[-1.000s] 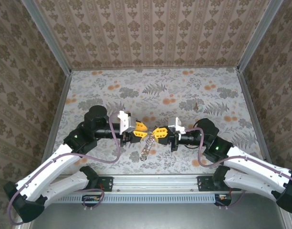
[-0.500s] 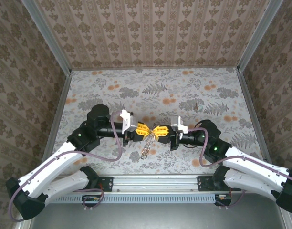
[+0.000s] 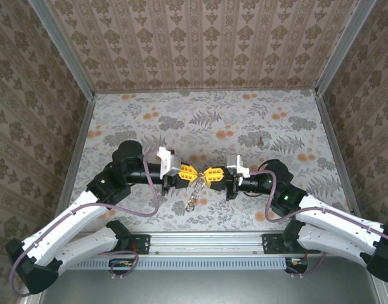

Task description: Put the keys on the keyring

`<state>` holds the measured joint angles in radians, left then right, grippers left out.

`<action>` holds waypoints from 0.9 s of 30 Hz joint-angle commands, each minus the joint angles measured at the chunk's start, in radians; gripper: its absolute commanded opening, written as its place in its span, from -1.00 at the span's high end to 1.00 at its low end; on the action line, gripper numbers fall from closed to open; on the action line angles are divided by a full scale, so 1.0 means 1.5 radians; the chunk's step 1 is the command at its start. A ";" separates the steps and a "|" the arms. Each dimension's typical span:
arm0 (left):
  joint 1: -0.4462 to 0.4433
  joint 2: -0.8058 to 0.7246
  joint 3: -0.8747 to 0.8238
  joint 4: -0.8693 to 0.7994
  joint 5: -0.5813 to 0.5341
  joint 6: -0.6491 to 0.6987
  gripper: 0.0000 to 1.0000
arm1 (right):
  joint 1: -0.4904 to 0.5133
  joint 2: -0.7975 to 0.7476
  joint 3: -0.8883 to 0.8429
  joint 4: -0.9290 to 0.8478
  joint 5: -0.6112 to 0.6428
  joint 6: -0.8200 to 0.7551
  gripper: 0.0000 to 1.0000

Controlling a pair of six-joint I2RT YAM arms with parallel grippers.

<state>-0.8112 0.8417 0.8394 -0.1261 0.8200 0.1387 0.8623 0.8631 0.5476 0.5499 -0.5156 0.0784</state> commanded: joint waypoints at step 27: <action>-0.020 -0.026 0.005 0.024 -0.021 0.005 0.67 | 0.015 -0.013 -0.016 0.003 -0.011 -0.048 1.00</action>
<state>-0.8368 0.8219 0.8391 -0.0654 0.8051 0.1261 0.8757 0.8520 0.5148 0.5159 -0.5293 0.0250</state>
